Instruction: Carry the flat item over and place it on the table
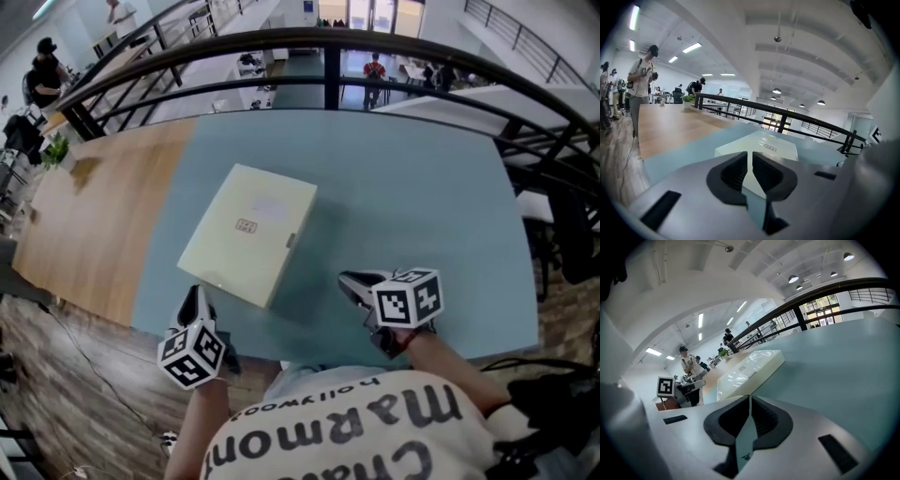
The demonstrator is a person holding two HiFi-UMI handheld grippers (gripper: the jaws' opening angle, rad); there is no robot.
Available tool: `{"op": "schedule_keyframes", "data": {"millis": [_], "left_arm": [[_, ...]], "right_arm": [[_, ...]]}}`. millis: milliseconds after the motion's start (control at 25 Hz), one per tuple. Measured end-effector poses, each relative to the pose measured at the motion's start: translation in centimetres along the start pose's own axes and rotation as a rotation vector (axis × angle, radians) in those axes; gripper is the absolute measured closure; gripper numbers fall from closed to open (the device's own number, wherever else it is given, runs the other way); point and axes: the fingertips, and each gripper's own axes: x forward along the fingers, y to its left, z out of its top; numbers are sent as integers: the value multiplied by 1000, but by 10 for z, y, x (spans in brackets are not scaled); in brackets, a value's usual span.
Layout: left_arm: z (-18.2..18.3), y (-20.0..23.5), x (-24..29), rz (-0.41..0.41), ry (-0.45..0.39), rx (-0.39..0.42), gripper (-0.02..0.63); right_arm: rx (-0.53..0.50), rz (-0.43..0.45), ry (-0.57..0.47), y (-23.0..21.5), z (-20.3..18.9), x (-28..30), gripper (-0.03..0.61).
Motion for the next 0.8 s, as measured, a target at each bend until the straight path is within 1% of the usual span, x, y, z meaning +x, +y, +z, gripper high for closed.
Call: {"op": "schedule_keyframes", "data": {"millis": [160, 240, 360, 520, 600, 800], "left_arm": [[-20, -2, -25, 40, 23, -16, 580], [-30, -5, -39, 59, 30, -27, 580], [-45, -14, -60, 81, 32, -41, 580], [-65, -30, -81, 104, 40, -66, 580], [-75, -38, -87, 113, 41, -76, 580], [-98, -60, -92, 111, 49, -74, 581]], "right_arm": [[29, 45, -19, 0, 0, -7, 538], [3, 61, -2, 2, -3, -12, 538], [-65, 84, 22, 6, -9, -20, 538], [-129, 96, 51, 5, -18, -35, 540], [-140, 102, 65, 0, -23, -42, 540], [-122, 118, 72, -19, -37, -49, 540]]}}
